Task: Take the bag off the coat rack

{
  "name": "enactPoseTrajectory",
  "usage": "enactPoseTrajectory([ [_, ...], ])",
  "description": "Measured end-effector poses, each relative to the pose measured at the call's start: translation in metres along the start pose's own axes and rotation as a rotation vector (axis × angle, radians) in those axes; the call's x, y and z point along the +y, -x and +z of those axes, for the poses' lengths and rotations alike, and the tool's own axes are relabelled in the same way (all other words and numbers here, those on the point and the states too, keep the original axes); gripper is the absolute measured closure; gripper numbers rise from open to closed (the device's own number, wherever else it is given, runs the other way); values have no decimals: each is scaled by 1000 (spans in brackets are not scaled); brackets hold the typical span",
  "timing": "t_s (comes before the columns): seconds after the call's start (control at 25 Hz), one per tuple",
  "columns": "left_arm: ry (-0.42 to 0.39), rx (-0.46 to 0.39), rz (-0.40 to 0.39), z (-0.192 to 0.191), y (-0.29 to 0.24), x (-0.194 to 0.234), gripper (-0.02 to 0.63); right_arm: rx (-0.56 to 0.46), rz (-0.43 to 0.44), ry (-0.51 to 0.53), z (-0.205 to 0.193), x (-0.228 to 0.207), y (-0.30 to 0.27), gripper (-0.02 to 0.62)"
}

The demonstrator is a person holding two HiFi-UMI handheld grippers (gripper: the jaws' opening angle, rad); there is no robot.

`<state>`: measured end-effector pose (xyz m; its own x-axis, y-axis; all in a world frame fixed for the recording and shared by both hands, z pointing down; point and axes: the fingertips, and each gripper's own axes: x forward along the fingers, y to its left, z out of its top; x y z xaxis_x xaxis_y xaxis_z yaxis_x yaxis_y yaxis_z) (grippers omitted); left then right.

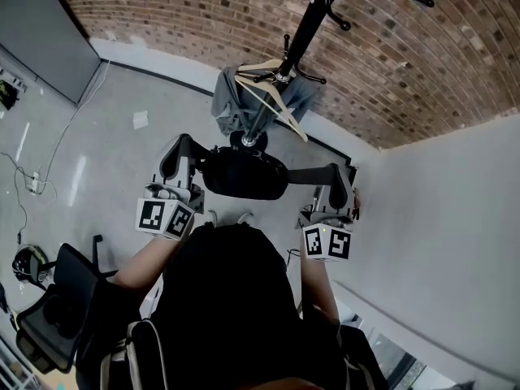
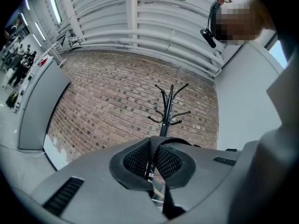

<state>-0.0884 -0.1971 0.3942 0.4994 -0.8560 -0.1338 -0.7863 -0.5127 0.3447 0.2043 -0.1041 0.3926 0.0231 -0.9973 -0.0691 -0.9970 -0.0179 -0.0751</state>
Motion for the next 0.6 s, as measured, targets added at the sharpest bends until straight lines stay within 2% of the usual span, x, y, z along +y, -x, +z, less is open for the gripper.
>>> enactPoseTrajectory([
  [0.32, 7, 23, 42, -11, 33, 4, 586, 10, -23, -97, -10, 8, 26, 575],
  [0.48, -25, 34, 23, -20, 47, -6, 586, 38, -30, -112, -25, 21, 41, 576],
  [0.6, -12, 56, 22, -30, 58, -13, 586, 73, -16, -111, -36, 32, 51, 577],
])
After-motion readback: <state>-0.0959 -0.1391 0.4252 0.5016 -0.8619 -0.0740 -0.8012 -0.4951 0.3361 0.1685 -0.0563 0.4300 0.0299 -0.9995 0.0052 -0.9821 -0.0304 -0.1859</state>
